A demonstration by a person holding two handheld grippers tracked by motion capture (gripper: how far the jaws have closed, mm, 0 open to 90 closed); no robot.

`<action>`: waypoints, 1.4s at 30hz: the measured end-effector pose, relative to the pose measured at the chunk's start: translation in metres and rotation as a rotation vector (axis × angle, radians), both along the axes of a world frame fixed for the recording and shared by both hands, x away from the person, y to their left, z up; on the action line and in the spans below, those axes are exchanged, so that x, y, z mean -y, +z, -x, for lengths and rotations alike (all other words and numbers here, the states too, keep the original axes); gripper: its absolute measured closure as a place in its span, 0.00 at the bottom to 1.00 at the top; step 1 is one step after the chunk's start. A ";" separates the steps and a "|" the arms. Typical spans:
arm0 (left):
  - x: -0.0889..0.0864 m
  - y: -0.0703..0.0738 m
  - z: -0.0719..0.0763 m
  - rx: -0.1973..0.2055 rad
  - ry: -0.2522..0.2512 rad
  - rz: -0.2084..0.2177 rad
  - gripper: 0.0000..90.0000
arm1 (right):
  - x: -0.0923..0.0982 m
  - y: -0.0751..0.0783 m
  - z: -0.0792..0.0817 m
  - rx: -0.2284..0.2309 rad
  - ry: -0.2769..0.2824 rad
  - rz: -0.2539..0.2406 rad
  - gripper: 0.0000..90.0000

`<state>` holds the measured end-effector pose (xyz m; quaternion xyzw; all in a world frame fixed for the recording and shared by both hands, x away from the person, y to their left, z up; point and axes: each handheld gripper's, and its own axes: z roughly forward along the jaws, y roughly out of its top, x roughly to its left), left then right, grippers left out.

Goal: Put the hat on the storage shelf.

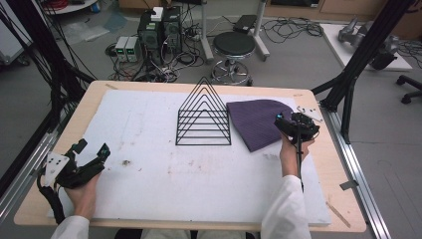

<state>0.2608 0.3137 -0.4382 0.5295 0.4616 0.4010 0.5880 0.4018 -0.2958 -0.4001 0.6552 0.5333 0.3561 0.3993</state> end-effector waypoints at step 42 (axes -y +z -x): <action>0.010 -0.002 -0.004 -0.022 -0.071 0.000 0.22 | 0.024 -0.047 -0.061 -0.310 -0.049 -0.119 0.25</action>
